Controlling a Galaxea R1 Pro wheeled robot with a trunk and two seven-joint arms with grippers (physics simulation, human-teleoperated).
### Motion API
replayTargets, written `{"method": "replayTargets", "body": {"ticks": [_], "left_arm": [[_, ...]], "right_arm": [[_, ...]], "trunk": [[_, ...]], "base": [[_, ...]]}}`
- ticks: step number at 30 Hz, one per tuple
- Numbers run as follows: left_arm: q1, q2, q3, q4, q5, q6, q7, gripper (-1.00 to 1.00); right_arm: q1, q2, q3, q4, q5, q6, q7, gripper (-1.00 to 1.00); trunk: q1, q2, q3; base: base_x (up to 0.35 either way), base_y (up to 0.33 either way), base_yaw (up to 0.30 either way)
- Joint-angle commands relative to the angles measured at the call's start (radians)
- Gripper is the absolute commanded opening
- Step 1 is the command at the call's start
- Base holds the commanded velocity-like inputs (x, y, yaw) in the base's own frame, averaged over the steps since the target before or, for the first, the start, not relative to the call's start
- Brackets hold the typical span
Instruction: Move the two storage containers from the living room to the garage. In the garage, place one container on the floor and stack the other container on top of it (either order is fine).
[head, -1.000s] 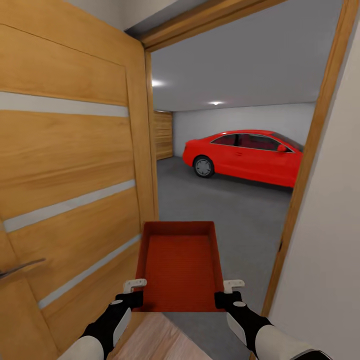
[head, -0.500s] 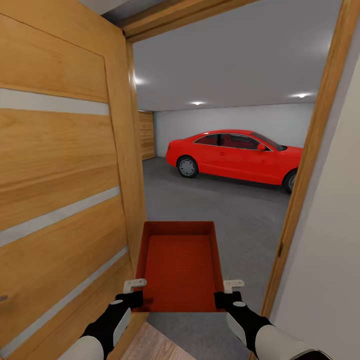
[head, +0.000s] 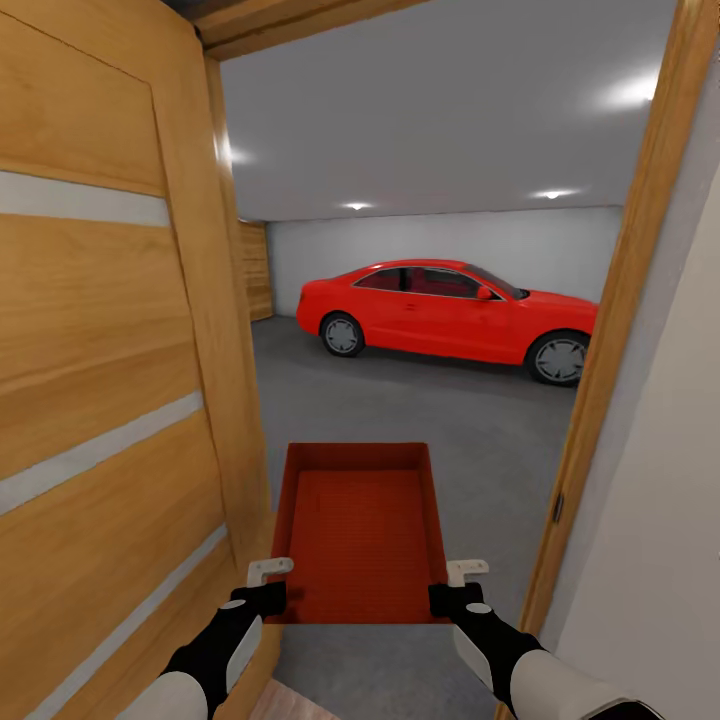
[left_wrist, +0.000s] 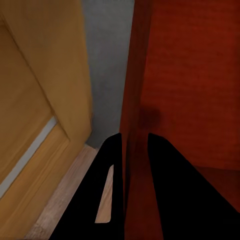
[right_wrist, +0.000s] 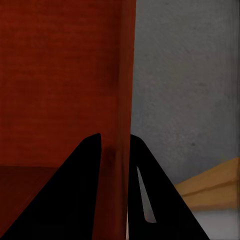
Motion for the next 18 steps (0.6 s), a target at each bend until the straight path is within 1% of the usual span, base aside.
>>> {"method": "replayTargets", "body": {"ticks": [1,18], "left_arm": [[0.000,0.022,0.032,-0.019,-0.019,0.007,0.022,-1.00],[0.000,0.022,0.032,-0.019,-0.019,0.007,0.022,-1.00]], "right_arm": [[0.000,0.000,-0.017,0.003,-0.017,-0.004,-0.005,-1.00],[0.000,0.000,-0.017,0.003,-0.016,-0.005,-0.005,-1.00]], "trunk": [[0.001,-0.001,0.000],[0.001,-0.001,0.000]], "base": [[0.188,0.111,-0.242],[0.187,0.109,-0.242]]}}
